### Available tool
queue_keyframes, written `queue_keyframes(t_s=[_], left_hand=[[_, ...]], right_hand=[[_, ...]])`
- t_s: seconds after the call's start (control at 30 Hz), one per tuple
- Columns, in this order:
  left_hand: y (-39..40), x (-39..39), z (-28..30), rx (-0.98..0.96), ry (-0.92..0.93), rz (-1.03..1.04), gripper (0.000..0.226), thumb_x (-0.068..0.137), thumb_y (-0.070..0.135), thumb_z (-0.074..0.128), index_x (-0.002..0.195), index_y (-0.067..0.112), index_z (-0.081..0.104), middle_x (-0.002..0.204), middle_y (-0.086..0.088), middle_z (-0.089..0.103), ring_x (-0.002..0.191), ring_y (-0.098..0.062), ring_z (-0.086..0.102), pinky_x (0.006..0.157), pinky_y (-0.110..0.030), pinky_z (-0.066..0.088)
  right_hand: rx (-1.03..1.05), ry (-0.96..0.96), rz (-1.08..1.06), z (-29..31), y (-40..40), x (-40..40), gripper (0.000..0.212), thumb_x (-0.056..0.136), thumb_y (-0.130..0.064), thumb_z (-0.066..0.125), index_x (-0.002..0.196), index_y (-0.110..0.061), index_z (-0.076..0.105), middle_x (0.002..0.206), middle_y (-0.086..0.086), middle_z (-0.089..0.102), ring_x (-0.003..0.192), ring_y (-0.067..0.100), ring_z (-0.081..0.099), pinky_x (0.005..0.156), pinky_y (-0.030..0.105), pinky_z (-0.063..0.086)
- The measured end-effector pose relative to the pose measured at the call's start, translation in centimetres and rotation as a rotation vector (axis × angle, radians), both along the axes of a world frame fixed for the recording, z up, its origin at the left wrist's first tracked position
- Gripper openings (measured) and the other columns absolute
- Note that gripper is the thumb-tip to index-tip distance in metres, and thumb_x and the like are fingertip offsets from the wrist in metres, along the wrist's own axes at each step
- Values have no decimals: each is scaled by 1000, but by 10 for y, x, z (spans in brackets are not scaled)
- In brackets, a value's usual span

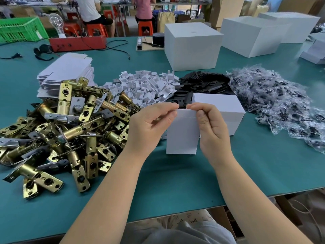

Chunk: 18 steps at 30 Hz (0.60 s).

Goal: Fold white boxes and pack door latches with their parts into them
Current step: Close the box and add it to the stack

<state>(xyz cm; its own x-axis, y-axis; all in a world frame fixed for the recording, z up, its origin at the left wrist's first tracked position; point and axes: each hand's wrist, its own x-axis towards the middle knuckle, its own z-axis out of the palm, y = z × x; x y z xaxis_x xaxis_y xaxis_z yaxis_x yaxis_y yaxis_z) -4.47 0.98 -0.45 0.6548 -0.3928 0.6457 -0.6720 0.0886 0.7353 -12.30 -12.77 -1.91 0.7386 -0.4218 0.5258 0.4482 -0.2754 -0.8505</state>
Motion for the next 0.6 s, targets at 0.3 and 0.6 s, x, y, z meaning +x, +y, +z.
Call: queue_keyframes(t_s=[0.3,0.6], left_hand=[[-5,-4,-4,-62,95,-16,26,88,7,65,98,31,70,87,22,71,79,3,64,72,-13,48],[5,2,0,-6,165,-140,25,89,7,67,101,29,71,106,16,71,103,-5,67,86,-18,52]], right_hand=[[-96,-5,-30,-4,-1,2,27,100,-11,36,104,-32,53,103,-24,60,100,-3,54,88,10,37],[-233,-31,-44,-4,-3,1,24,93,-11,53,104,-33,53,109,-7,56,107,3,53,91,18,40]])
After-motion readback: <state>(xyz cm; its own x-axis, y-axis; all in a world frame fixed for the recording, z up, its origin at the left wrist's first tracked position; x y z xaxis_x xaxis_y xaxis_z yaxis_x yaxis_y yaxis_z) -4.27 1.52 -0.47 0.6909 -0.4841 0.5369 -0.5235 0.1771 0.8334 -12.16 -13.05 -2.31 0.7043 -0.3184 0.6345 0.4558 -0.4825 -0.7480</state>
